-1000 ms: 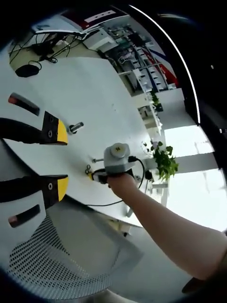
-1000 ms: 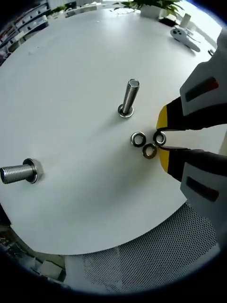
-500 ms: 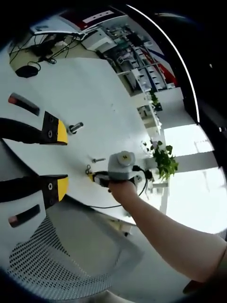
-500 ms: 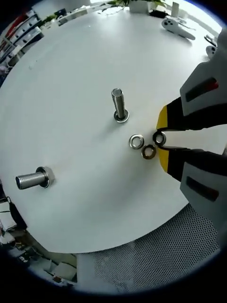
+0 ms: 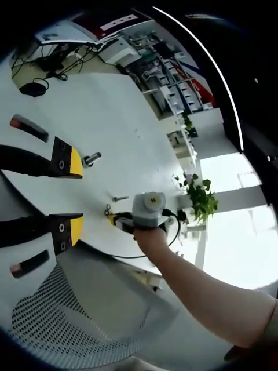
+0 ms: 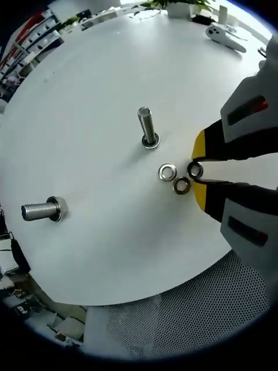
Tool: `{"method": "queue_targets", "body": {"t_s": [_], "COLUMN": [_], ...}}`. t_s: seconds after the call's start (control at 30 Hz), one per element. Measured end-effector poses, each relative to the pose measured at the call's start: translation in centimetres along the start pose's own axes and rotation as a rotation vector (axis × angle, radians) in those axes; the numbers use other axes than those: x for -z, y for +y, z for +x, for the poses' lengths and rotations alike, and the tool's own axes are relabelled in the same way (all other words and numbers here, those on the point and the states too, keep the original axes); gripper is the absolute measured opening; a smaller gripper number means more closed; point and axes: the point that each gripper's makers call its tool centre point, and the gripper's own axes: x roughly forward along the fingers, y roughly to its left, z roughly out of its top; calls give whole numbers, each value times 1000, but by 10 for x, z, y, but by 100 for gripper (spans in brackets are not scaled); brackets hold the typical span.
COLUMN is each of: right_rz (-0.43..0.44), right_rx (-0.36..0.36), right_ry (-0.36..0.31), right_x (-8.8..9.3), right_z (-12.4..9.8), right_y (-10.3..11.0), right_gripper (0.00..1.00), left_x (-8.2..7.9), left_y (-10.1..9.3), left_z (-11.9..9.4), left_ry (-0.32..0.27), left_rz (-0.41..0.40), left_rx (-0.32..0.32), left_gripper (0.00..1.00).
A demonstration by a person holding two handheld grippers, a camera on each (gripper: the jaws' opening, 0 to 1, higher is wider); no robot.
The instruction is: Place the washer onto the threaded stud by aligning its center hole with the stud, sliding it down to the base, and recovering from edge contact or off-axis alignment until the washer reaches the visible bottom stop.
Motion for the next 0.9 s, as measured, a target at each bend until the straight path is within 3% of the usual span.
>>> {"method": "queue_targets", "body": {"t_s": [0.33,0.9], "right_rz": [41,98], "right_rx": [-2,11], "right_ry": [-56,-232], "right_x": [5,-30], "right_z": [-9,-43], "right_y": [-4,-24], "right_gripper": [14,14], "left_x": [1,4], "left_y": [0,0], "left_z": [0,2], "left_ry": [9,27], "left_rz": [4,12], "left_rx": [0,-5], "left_gripper": [21,21]}}
